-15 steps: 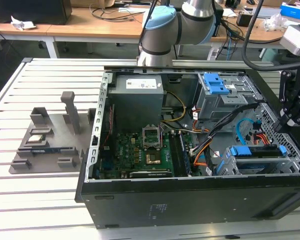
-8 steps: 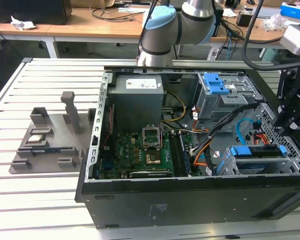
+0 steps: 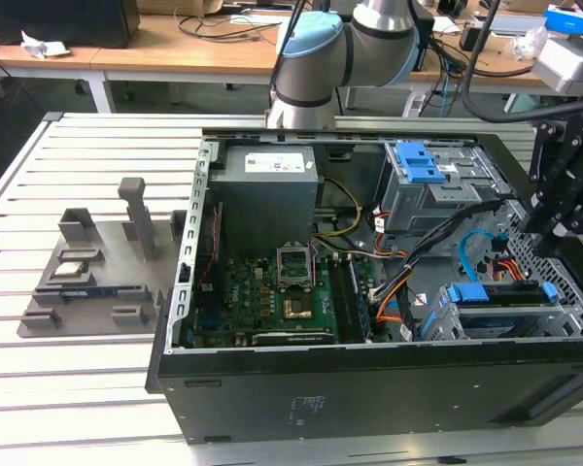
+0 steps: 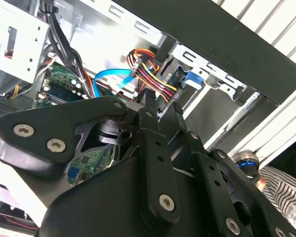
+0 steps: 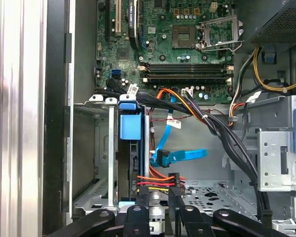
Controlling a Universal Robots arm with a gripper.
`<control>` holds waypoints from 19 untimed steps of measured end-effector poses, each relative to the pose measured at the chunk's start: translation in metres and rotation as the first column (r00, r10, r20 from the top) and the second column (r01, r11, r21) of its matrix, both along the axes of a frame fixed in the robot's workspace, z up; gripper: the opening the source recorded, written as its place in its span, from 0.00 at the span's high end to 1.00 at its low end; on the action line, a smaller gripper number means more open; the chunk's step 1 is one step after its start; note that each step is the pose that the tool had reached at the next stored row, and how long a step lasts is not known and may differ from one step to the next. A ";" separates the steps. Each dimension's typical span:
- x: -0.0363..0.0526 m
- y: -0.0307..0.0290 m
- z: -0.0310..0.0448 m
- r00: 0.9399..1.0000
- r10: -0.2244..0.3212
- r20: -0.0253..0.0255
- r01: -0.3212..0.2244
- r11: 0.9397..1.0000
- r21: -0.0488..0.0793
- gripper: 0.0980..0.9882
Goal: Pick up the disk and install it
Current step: 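Insert the second disk wire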
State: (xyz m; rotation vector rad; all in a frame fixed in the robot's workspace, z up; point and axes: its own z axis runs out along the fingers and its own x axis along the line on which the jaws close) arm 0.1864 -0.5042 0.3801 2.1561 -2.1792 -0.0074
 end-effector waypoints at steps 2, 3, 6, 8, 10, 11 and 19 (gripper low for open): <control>-0.0002 0.0048 0.0000 1.000 0.000 0.000 0.000 1.000 0.000 0.77; -0.0005 0.0080 0.0000 1.000 0.000 0.000 0.000 1.000 0.000 0.77; -0.0062 0.0109 0.0000 1.000 0.000 0.000 0.000 1.000 0.000 0.77; -0.0096 0.0117 -0.0001 1.000 0.000 0.000 0.000 1.000 0.000 0.77; -0.0108 0.0124 -0.0001 1.000 0.000 0.000 0.000 1.000 0.000 0.77; -0.0112 0.0125 -0.0001 1.000 0.000 0.000 0.000 1.000 0.000 0.77; -0.0191 0.0160 -0.0014 1.000 0.000 0.000 0.000 1.000 -0.003 0.77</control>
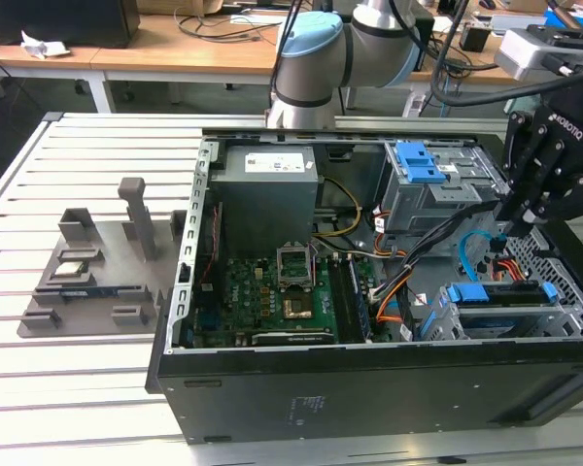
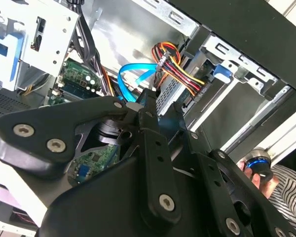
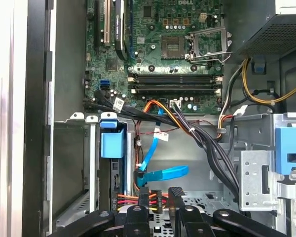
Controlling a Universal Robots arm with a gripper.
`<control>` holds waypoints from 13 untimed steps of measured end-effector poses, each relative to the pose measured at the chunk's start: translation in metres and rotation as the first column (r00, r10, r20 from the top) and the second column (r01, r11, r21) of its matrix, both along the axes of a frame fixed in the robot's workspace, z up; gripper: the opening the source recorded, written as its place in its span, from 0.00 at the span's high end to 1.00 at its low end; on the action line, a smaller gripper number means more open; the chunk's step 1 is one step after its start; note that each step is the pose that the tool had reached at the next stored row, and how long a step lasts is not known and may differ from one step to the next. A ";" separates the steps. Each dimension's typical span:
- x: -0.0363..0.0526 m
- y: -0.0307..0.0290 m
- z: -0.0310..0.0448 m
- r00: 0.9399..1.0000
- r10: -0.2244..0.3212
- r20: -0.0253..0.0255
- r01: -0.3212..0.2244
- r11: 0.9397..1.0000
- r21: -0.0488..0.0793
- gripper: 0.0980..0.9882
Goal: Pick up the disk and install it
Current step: 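Insert the second disk wire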
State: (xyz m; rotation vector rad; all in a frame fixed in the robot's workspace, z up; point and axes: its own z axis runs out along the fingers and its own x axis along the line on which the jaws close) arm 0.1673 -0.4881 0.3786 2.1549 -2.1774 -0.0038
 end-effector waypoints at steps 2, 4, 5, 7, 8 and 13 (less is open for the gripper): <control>-0.0001 -0.0059 -0.0001 1.000 0.000 0.000 0.000 1.000 -0.001 0.77; 0.0000 -0.0087 -0.0001 1.000 0.000 0.000 0.000 1.000 -0.001 0.77; -0.0001 -0.0098 -0.0001 1.000 0.000 0.000 0.000 1.000 -0.001 0.77; -0.0006 -0.0114 -0.0001 1.000 0.000 0.000 0.000 1.000 -0.001 0.77; -0.0011 -0.0125 -0.0001 1.000 0.000 0.000 0.000 1.000 -0.001 0.77; -0.0050 -0.0151 -0.0007 1.000 0.000 0.000 0.000 1.000 -0.001 0.77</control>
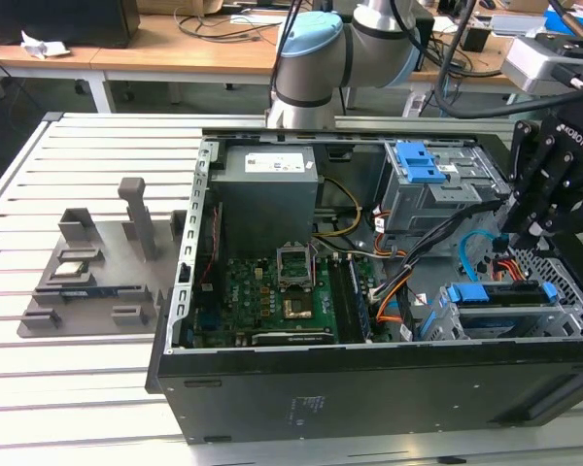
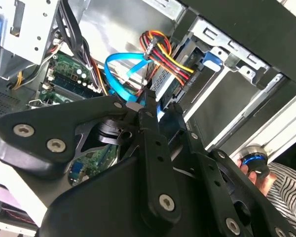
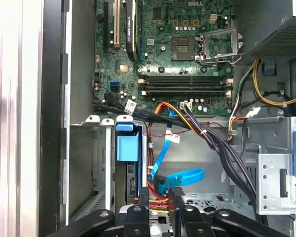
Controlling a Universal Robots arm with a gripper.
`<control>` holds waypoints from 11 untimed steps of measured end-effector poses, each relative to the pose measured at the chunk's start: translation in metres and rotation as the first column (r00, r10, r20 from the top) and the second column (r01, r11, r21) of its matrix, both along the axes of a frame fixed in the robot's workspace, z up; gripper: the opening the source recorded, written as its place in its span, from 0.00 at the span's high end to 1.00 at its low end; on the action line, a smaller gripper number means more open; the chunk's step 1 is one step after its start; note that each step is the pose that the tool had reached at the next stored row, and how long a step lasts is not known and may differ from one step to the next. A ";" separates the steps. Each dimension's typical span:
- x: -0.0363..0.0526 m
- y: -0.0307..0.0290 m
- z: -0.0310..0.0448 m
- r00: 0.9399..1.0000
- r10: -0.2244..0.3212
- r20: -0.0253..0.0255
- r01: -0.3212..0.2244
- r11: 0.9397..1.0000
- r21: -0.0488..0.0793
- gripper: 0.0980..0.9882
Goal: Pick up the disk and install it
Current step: 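Insert the second disk wire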
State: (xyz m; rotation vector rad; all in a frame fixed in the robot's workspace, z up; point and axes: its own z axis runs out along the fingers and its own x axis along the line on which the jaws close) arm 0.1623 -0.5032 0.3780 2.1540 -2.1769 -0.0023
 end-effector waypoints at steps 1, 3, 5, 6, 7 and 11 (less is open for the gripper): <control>-0.0052 0.0000 -0.0013 1.000 0.000 0.000 0.000 1.000 0.000 0.77; -0.0137 -0.0008 -0.0036 1.000 0.002 0.000 -0.002 1.000 0.000 0.77; -0.0142 -0.0012 -0.0060 1.000 0.006 0.000 -0.006 1.000 0.000 0.77; -0.0142 -0.0012 -0.0059 1.000 0.007 0.000 -0.007 1.000 0.000 0.77; -0.0142 -0.0012 -0.0059 1.000 0.007 0.000 -0.007 1.000 0.000 0.77; -0.0143 -0.0012 -0.0060 1.000 0.007 0.000 -0.007 1.000 0.000 0.77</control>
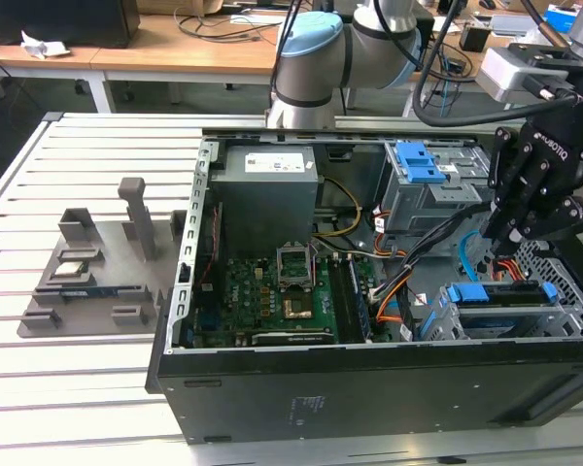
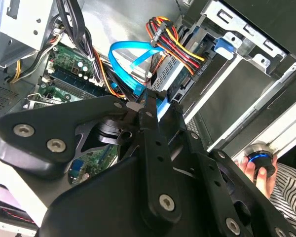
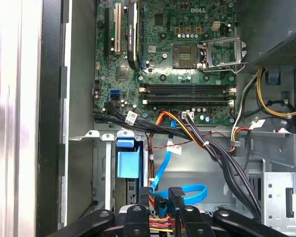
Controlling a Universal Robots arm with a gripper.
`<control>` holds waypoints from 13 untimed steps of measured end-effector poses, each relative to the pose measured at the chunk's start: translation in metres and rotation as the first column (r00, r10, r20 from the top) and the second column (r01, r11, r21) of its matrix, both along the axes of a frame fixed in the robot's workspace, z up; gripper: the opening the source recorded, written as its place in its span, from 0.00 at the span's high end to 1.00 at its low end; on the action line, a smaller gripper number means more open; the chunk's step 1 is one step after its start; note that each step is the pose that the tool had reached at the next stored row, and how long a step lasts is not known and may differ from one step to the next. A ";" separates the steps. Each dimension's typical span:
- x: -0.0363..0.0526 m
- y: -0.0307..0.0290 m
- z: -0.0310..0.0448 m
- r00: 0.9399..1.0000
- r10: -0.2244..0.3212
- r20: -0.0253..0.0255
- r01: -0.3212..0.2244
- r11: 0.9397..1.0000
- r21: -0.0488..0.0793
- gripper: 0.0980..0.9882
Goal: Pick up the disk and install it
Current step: 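Insert the second disk wire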
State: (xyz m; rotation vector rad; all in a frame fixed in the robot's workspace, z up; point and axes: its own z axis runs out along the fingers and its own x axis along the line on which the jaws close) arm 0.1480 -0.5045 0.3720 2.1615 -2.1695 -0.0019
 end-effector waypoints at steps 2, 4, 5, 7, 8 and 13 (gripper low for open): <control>0.0000 0.0000 0.0000 1.000 0.000 0.000 0.000 1.000 0.000 0.77; 0.0000 0.0000 0.0000 1.000 0.000 0.000 0.000 1.000 0.000 0.86; 0.0000 0.0000 0.0000 1.000 0.000 0.000 0.000 1.000 0.000 0.93; 0.0000 0.0000 0.0000 1.000 0.000 0.000 0.000 1.000 0.000 0.93; 0.0000 0.0000 0.0000 1.000 0.001 0.000 -0.001 1.000 0.000 0.93; 0.0000 -0.0002 -0.0001 1.000 0.001 0.000 -0.001 1.000 0.000 0.93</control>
